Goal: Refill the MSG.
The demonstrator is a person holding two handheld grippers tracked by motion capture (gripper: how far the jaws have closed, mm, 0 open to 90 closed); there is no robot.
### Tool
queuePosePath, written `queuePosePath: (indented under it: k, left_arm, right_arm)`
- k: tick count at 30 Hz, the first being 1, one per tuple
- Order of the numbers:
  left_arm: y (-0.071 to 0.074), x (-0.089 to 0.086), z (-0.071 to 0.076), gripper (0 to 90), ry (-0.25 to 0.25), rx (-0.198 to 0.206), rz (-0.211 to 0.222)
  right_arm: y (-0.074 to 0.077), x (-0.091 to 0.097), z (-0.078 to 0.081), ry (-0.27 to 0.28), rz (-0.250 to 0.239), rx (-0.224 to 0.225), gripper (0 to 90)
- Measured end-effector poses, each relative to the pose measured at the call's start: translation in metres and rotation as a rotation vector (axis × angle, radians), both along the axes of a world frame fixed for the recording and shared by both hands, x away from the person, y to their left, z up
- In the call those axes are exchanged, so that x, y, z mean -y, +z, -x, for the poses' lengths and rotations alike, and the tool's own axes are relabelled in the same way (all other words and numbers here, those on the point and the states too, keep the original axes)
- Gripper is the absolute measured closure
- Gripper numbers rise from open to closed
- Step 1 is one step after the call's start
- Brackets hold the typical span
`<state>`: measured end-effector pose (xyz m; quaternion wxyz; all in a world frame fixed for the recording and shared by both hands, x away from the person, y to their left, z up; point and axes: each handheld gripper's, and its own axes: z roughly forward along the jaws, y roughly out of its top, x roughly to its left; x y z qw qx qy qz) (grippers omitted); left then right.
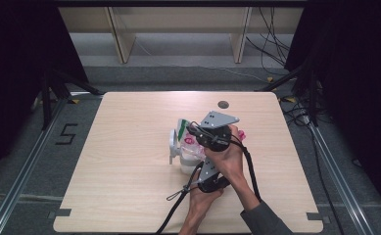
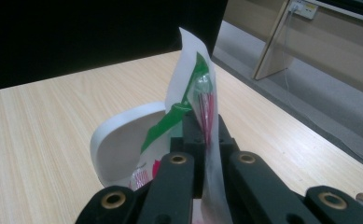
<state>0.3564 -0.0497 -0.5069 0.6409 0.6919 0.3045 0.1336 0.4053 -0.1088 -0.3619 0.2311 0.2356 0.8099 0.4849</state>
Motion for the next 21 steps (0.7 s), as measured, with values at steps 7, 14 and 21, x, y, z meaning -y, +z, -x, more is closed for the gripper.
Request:
queuePosePath:
  k: [7,14,21]
  left_arm:
    - [-0.0002,0.0008,-0.0009,76.0,-0.004,0.006,0.013]
    - [0.0026,0.0008,0.0005,76.0,-0.006,0.009,-0.003]
    - [0.0028,0.0015,0.0006,76.0,-0.007,0.013,0.0]
  right_arm:
    - [0.0003,-0.0016,0.0006,-0.004,0.012,0.012,90.0]
    - [0.0011,-0.0017,0.0013,-0.014,0.012,-0.021,90.0]
    - [0.0014,-0.0003,-0.0006,-0.005,0.011,-0.015,90.0]
